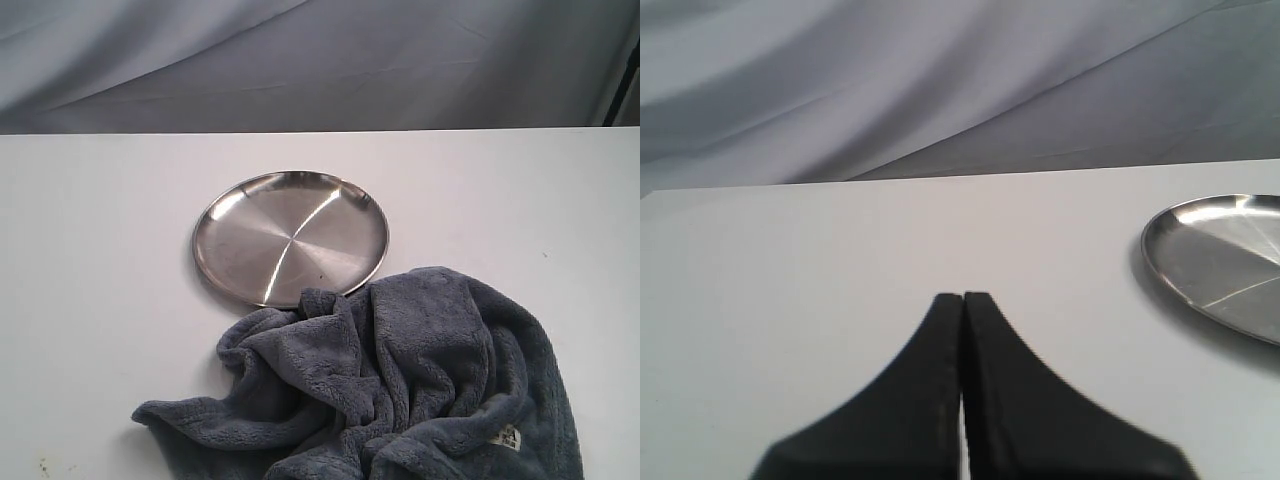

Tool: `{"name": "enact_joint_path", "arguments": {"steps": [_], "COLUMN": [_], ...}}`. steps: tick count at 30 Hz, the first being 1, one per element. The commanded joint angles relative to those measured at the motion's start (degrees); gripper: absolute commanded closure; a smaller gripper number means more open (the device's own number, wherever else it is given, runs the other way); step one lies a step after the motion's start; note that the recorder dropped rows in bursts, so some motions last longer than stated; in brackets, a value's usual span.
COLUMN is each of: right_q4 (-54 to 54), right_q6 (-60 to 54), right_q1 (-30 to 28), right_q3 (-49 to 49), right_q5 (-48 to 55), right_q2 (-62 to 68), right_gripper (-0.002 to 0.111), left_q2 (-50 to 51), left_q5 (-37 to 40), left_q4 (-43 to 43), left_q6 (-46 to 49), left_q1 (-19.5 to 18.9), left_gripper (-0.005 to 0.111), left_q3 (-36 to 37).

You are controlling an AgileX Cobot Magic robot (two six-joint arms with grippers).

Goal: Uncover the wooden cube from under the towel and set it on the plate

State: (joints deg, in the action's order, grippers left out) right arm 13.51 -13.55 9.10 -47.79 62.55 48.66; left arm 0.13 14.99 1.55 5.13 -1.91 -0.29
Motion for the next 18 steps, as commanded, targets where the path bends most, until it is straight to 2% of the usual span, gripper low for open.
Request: {"name": "enact_joint_path", "arguments": {"steps": [1, 12, 18], "right_q4": [-0.51, -3.86, -3.86], "right_q6": [-0.72, -1.0, -1.0], "right_q1": [4.89, 18.13, 26.39], "right_q3": [-2.2, -10.61, -20.69], "right_q5": [2.51, 5.74, 7.42], "right_q2": [6.97, 26.28, 38.63], "right_gripper": [0.108, 0.108, 0.108], "left_q2": [-0.13, -0.13, -0.13], "left_q5": [-0.12, -0.12, -0.12], "left_q4": [0.48, 0.48, 0.48], "left_q6": [0.06, 0.06, 0.06], "left_q1": [-0.1, -0.1, -0.1], "left_gripper": [0.107, 0.107, 0.107], "left_q3": [0.29, 0.29, 0.29]}}
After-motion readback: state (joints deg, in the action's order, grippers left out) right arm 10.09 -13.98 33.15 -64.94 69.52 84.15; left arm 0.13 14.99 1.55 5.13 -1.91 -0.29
